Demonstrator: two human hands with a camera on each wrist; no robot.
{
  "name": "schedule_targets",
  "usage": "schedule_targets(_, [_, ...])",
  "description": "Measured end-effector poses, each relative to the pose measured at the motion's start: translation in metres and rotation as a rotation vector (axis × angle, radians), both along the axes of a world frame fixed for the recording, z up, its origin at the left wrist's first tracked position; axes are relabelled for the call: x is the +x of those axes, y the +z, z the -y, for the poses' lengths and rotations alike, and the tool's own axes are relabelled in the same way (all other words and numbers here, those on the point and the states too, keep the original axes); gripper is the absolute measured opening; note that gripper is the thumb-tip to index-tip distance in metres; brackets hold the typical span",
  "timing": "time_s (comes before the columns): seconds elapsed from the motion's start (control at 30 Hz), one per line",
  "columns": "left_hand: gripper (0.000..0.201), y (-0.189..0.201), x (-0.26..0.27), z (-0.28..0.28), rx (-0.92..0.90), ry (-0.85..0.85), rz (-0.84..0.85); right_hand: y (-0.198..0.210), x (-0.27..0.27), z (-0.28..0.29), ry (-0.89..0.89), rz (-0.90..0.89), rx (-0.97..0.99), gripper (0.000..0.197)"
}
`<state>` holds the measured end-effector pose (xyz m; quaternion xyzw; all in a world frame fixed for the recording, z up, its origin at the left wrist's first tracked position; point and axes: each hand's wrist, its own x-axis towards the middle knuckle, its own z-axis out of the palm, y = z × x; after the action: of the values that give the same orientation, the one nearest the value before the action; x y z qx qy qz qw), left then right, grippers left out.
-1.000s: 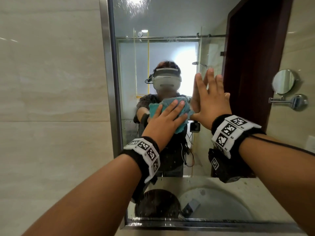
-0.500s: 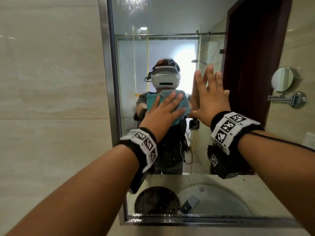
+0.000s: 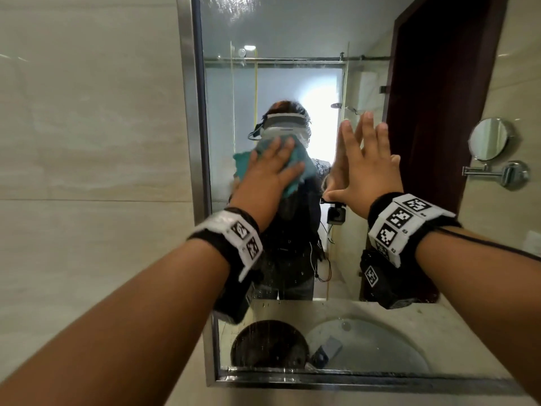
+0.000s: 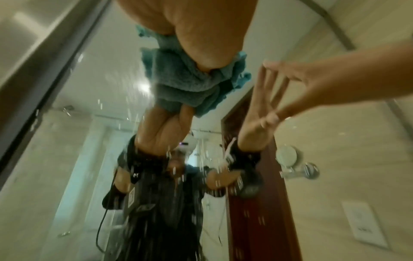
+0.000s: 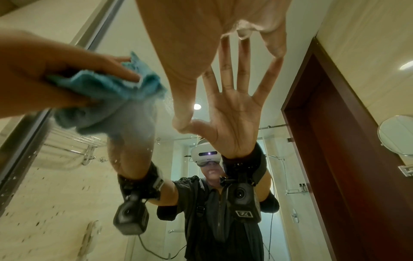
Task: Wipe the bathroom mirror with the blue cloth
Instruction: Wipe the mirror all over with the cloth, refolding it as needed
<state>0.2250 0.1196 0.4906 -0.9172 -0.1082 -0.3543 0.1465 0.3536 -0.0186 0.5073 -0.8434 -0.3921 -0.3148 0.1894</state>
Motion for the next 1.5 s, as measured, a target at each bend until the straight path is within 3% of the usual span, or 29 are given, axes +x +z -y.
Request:
schedule_targets(0.13, [0.062, -0.034, 0.003, -0.001, 0.131, 0.052, -0.22, -0.006, -0.011, -0.003, -0.053, 0.085, -0.01, 0.115])
schedule_targets(0.23, [0.062, -0.035, -0.006, -0.007, 0.139, 0.043, -0.256, -0.019, -0.03, -0.012, 0.001, 0.167, -0.067, 0.105])
schedule_targets(0.3, [0.062, -0.028, -0.019, -0.017, 0.053, 0.044, -0.188, -0.022, -0.041, -0.021, 0.059, 0.142, -0.08, 0.105])
schedule_targets(0.4, [0.062, -0.007, -0.04, -0.037, -0.12, 0.022, 0.052, -0.018, -0.051, -0.035, 0.063, 0.066, -0.082, 0.107])
schedule_targets(0.53, [0.064, 0.015, -0.043, -0.048, -0.19, -0.028, 0.233, -0.019, -0.054, -0.045, 0.027, 0.025, -0.108, 0.117])
schedule_targets(0.63, [0.062, -0.003, -0.04, -0.042, -0.166, -0.019, 0.159, -0.023, -0.054, -0.047, 0.008, 0.029, -0.113, 0.126])
schedule_targets(0.8, [0.07, -0.065, -0.044, -0.035, -0.044, 0.049, -0.127, -0.024, -0.055, -0.048, 0.01, 0.019, -0.104, 0.126])
schedule_targets(0.9, [0.068, -0.06, -0.047, -0.04, -0.026, 0.054, -0.173, -0.023, -0.055, -0.048, 0.006, 0.016, -0.107, 0.126])
schedule_targets(0.97, [0.071, -0.04, -0.05, -0.042, -0.036, 0.053, -0.117, -0.023, -0.056, -0.048, 0.007, 0.013, -0.109, 0.126])
schedule_targets(1.07, [0.064, -0.007, -0.05, -0.042, -0.117, 0.019, 0.1, -0.023, -0.056, -0.047, 0.004, 0.009, -0.112, 0.126])
schedule_targets(1.13, [0.065, -0.007, -0.046, -0.04, -0.14, 0.022, 0.162, -0.023, -0.056, -0.047, 0.003, 0.008, -0.115, 0.127])
schedule_targets(1.3, [0.072, -0.057, -0.033, -0.027, 0.041, 0.1, -0.171, -0.025, -0.053, -0.048, 0.013, 0.041, -0.108, 0.117])
schedule_targets(1.5, [0.068, -0.046, -0.037, -0.029, 0.066, 0.101, -0.221, -0.024, -0.053, -0.048, 0.015, 0.04, -0.104, 0.12])
